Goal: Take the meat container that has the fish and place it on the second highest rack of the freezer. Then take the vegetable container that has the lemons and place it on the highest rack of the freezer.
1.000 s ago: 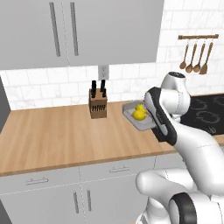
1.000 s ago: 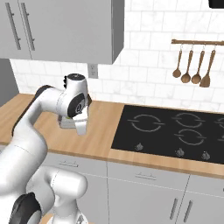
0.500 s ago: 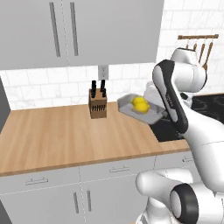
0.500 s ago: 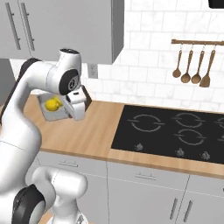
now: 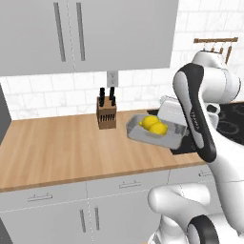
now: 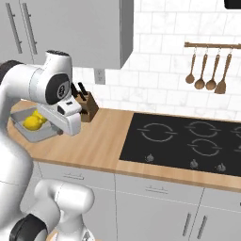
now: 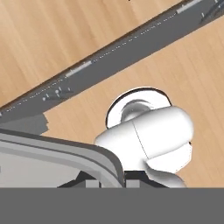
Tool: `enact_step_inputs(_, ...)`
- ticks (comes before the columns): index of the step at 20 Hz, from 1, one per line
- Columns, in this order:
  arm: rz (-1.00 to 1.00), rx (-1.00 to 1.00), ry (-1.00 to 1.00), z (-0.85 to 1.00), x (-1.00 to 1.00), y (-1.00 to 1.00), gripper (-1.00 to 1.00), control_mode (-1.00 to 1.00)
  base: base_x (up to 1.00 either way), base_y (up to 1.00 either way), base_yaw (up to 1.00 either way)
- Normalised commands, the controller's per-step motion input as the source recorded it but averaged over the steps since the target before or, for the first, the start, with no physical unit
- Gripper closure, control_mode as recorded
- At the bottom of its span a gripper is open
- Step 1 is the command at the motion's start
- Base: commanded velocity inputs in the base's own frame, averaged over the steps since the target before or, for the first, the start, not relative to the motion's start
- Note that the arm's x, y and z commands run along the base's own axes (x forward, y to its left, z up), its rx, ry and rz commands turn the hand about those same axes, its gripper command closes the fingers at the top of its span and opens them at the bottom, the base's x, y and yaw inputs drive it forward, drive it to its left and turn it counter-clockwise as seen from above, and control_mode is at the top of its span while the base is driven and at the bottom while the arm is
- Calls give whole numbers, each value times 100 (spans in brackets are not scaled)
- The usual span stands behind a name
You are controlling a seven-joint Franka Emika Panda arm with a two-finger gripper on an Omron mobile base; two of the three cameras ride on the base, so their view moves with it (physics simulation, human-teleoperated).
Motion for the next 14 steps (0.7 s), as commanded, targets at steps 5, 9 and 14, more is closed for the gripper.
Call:
enact_step_inputs(5, 14, 2, 0, 0, -57, 13, 100, -100, 0, 0, 0)
enact_step_inputs(9, 8, 0, 0, 0, -19, 6, 100, 100, -37, 11, 7)
enact_step_inputs(14, 0, 0, 0, 0, 0, 0, 100, 100, -99, 37, 10)
